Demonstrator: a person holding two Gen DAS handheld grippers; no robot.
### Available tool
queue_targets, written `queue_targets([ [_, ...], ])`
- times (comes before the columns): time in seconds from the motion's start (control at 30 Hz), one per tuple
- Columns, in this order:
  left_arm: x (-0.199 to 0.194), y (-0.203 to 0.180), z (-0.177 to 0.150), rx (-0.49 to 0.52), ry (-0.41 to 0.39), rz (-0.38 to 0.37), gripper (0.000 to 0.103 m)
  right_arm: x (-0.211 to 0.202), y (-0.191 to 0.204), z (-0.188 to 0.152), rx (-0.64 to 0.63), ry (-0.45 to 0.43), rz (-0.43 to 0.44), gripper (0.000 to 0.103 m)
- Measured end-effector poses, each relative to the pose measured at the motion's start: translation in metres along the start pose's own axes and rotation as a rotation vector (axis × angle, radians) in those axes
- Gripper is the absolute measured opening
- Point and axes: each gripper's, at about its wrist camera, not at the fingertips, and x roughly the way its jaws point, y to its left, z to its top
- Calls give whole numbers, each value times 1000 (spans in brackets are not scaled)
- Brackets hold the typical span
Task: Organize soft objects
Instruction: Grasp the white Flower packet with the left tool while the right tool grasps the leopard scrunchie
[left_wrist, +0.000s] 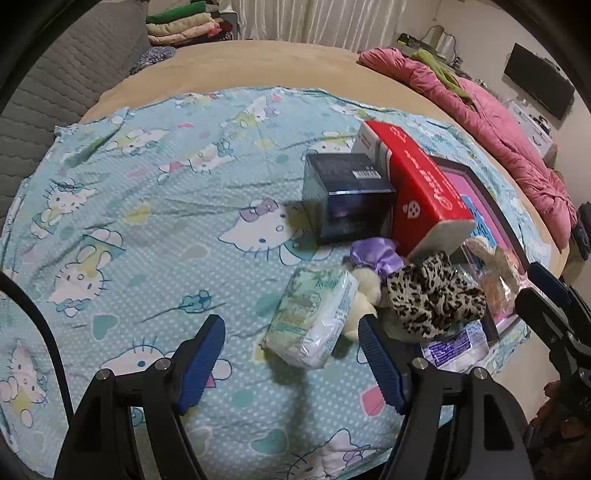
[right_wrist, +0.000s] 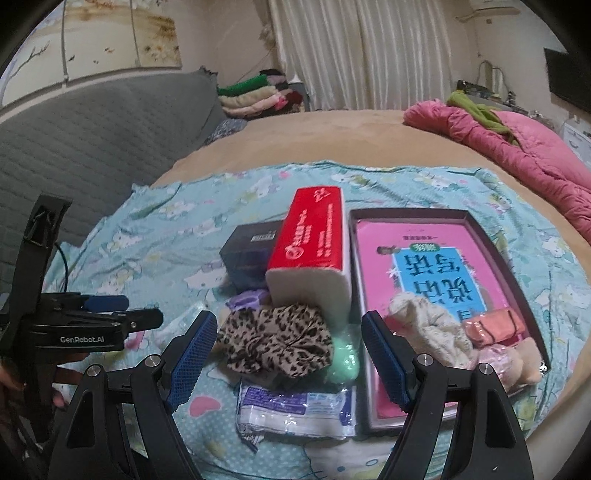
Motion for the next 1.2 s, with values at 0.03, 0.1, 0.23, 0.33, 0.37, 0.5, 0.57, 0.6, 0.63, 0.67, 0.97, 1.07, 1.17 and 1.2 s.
queue_targets([
  [0.03,2,-1,-1,5,3,2,74,2,2,-1,-6,6,1,82],
  [0.1,4,-2,-2,13,9,-2,74,6,4,-3,-16,17,4,82],
  [0.23,11,-3,-3,18,20,-1,74,11,7,-7,-41,34,5,82],
  [0.33,18,-2,-4,20,30,3,74,19,10,-11,-57,62,11,82],
  [0.37,21,-1,-4,17,34,3,74,22,11,-12,-63,70,12,82],
  [0.5,30,4,-6,-1,52,0,74,37,16,-18,-99,107,22,82],
  [0.57,33,6,-7,-13,59,-9,74,46,20,-20,-125,128,19,82],
  [0.6,35,8,-7,-23,62,-20,74,50,21,-21,-134,135,22,82],
  [0.63,36,9,-7,-28,64,-26,74,54,22,-21,-142,139,23,82],
  [0.67,37,10,-7,-33,65,-32,74,59,23,-22,-149,146,21,82],
  [0.97,46,13,-7,-43,71,-63,74,91,27,-21,-213,163,-4,82],
  [1.07,51,17,-7,-64,78,-89,74,97,28,-22,-228,167,-28,82],
  [1.17,55,22,-7,-90,67,-110,74,97,25,-22,-213,156,-34,81],
  [1.2,57,24,-7,-96,65,-117,74,97,24,-21,-212,151,-40,74],
])
